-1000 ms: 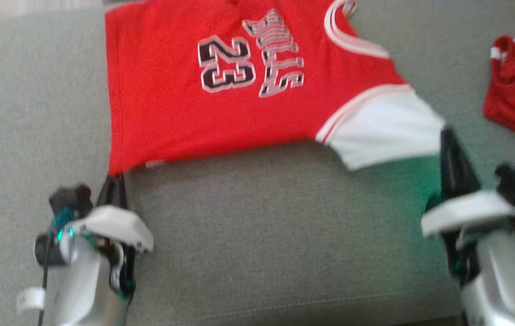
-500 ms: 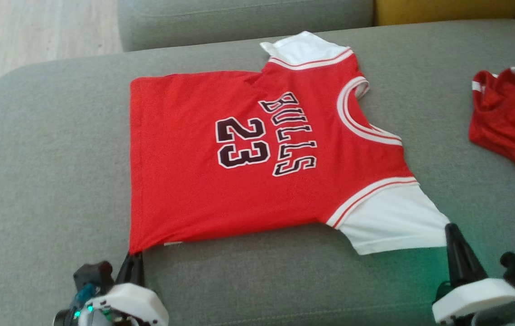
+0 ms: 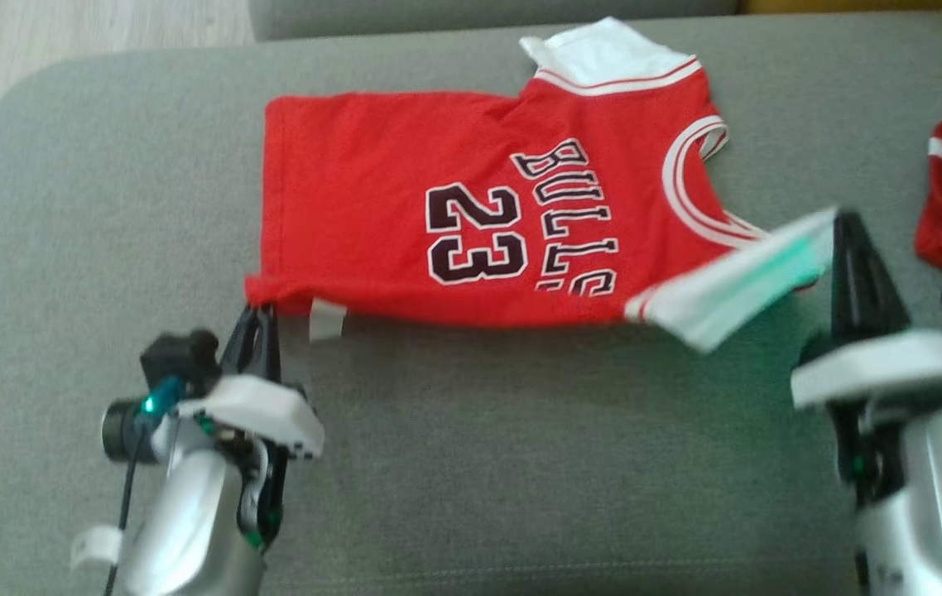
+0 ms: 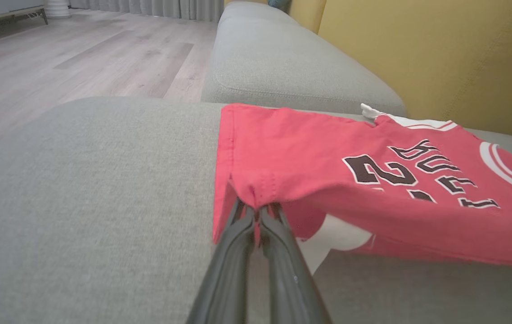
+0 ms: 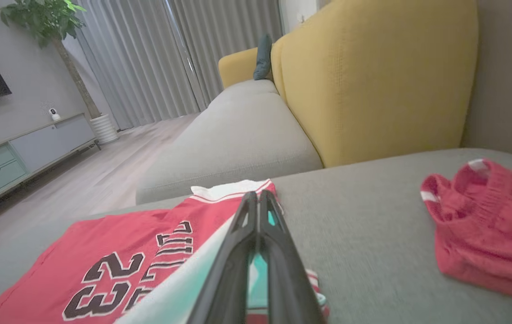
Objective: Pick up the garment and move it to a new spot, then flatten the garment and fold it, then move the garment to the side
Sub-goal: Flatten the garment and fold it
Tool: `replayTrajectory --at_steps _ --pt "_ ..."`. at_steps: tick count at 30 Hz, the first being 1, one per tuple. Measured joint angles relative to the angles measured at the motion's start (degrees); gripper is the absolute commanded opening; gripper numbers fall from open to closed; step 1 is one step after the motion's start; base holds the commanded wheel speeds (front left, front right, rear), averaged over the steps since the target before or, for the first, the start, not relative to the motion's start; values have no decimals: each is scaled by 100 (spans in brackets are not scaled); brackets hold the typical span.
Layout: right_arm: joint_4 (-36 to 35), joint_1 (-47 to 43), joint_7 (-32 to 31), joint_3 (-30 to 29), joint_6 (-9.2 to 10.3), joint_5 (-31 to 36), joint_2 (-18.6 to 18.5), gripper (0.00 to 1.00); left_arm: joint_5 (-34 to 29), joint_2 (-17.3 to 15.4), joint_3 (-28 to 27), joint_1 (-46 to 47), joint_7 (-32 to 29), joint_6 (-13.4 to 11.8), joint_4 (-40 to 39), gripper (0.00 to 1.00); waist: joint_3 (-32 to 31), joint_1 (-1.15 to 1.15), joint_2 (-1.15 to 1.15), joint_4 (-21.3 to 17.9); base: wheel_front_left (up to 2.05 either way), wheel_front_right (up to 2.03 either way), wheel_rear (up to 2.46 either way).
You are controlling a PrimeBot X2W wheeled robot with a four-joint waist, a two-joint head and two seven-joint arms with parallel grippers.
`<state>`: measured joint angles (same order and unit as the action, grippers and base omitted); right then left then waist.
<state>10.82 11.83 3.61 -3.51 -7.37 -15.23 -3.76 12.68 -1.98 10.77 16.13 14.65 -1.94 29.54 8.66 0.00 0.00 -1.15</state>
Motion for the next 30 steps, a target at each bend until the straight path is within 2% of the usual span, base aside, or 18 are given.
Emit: replayTrajectory --at_steps 11,23,24,25,26,30 --pt "1318 1527 268 -225 0 489 -103 0 -155 11 413 1279 0 236 999 0 599 0 0 282 0 0 0" --pt "2629 2273 811 -745 0 1044 -100 0 -322 23 581 1941 0 253 1695 0 1061 1 0 357 0 0 0" --pt "2695 2307 858 -745 0 1054 -98 46 -356 23 591 1974 0 250 1725 15 1080 1 0 357 0 0 0" --pt "2719 2324 915 -706 0 1092 -99 100 -372 23 582 1988 0 236 1719 61 1096 1 0 356 0 0 0" --pt "2725 2343 968 -686 0 1121 -96 100 -367 31 546 1991 0 212 1696 100 1111 1 0 352 0 0 0" --pt "2583 2378 1076 -680 0 1102 -79 100 -350 30 486 1895 0 37 1363 100 1129 1 0 336 0 0 0"
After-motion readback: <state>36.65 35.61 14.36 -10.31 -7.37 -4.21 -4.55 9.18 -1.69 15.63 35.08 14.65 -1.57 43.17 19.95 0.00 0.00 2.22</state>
